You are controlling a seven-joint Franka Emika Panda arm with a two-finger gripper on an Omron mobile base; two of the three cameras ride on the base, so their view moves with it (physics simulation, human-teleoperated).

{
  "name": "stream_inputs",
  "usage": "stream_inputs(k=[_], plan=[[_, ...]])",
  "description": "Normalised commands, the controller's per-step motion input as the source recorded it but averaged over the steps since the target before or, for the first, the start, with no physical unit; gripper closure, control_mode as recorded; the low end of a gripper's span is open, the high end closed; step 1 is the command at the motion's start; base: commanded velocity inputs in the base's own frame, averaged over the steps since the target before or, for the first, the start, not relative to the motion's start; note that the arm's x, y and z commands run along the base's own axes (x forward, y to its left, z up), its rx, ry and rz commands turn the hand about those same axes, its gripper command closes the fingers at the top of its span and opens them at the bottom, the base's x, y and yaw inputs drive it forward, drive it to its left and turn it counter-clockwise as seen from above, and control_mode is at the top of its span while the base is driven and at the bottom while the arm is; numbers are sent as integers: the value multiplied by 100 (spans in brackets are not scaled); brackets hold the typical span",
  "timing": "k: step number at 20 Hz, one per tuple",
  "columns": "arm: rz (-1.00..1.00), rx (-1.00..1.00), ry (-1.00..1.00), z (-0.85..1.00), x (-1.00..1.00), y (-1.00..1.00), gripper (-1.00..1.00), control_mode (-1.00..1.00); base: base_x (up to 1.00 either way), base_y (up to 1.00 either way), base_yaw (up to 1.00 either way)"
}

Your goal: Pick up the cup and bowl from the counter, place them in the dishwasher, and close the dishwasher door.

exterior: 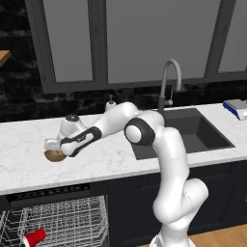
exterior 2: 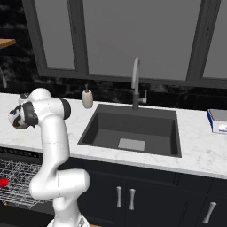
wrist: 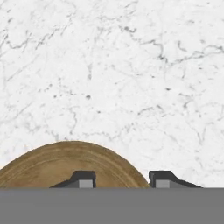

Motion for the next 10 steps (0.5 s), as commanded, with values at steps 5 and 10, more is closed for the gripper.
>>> stream_inputs(k=[5, 10], plan=[[1, 0, 6, -20, -2, 7, 100, -100, 0, 0, 0], [0, 0, -1, 9, -71, -15, 100, -100, 0, 0, 0]])
